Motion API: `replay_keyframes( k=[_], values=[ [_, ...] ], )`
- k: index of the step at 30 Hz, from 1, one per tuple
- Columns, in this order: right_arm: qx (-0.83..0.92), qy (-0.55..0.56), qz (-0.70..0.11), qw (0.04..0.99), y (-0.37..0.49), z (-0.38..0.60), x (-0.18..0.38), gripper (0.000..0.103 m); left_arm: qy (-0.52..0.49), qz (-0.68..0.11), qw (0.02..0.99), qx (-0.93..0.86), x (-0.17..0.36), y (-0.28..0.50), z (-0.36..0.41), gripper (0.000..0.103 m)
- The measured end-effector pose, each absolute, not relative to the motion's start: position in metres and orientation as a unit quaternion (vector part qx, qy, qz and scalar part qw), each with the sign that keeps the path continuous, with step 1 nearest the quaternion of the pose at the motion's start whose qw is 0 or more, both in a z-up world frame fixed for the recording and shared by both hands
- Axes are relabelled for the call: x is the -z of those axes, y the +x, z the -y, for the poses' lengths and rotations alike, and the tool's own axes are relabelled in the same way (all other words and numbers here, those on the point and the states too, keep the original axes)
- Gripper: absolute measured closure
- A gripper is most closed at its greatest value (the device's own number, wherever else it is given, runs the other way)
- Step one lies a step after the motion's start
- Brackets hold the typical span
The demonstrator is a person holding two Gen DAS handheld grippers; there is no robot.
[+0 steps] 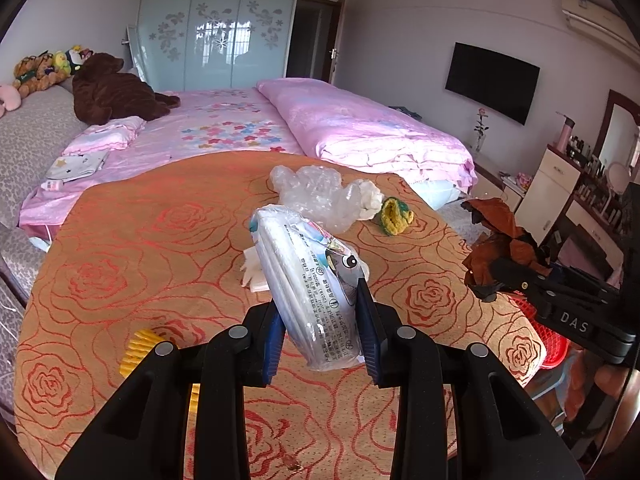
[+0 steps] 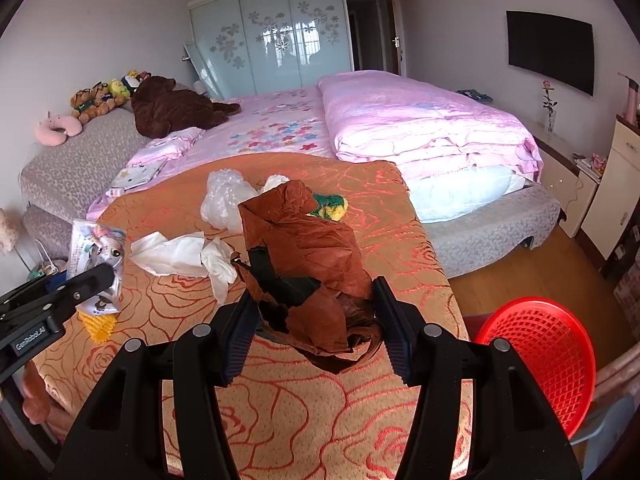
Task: Collect trash
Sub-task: 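Carry the wipes packet and brown bag in both tools over the red basket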
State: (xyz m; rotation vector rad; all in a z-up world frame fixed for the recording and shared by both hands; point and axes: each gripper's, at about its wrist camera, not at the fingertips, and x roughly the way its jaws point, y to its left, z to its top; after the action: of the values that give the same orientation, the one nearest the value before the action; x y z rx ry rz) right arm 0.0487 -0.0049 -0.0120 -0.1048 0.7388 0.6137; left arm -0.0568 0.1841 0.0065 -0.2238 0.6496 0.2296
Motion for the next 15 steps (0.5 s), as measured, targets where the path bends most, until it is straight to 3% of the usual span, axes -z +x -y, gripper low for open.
replay_keyframes(
  k=[15],
  values=[
    [-0.264,-0.047,-0.346,0.899,0.044,0.040,0.003,0.049,-0.100,-0.324,0.937,-0.084,-0.004,-0.048,-0.166,0.072]
  ],
)
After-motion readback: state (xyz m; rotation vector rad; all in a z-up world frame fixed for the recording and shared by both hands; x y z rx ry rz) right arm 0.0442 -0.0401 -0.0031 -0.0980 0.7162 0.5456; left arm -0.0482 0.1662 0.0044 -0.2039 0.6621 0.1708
